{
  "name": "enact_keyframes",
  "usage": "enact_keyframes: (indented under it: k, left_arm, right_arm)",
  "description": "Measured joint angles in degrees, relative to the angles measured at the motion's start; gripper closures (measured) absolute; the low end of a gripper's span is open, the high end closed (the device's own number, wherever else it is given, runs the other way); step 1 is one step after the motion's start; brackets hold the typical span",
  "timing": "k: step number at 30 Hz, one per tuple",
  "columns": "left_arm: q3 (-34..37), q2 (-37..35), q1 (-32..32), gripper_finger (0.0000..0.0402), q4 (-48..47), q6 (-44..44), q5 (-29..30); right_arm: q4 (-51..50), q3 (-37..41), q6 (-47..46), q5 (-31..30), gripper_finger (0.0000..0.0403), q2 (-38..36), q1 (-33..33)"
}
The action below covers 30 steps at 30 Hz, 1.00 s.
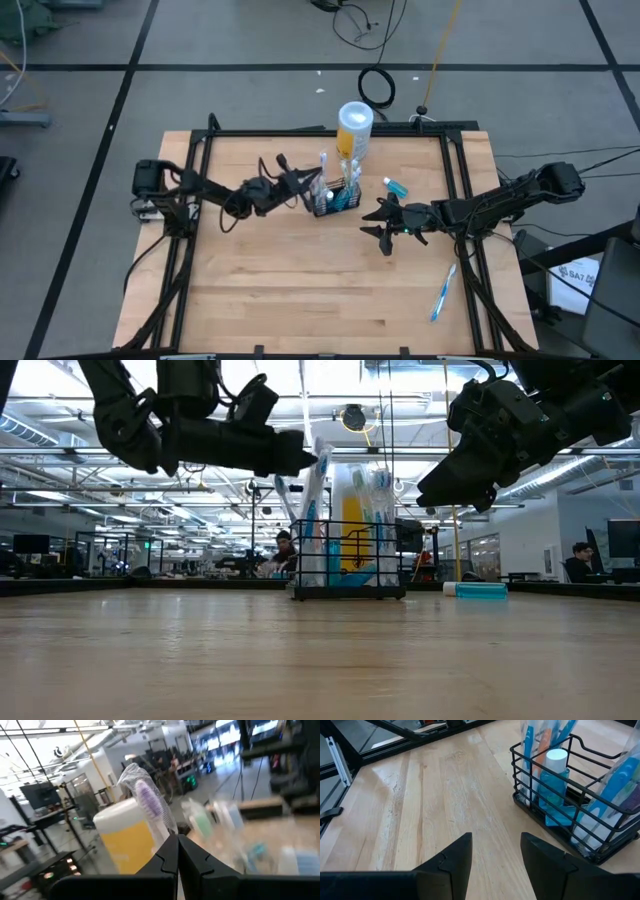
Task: Pick & Place toothbrushing station
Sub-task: Put the purple toothbrush into the black wire organizer
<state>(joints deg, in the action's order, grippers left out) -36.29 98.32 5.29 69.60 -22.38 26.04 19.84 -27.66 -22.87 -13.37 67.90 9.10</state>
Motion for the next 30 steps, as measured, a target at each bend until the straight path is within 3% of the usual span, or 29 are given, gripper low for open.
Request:
enact_keyframes:
  k: [4,10,22,30]
  left_arm:
    - [0.0,0.0,-2.35,0.04,-3.4,-2.36,5.07]
    - [0.0,0.0,-5.28,0.0394,-11.59,3.05,10.27]
    - [0.0,-0.02,-6.39,0.038,-18.99,8.22,11.64]
    - [0.0,-0.02,-6.57,0.0374,-19.02,8.85,16.65]
  right_arm:
    - [0.0,0.0,0.0,0.0,0.0243,0.0,0.0]
    - [0.0,0.0,0.0,0.0,0.0243,0.0,0.0]
    - [0.02,0.0,0.07,0.0,0.0243,0.0,0.0]
    - [3.2,0.0,11.4,-0.06,0.0243,0.0,-1.28]
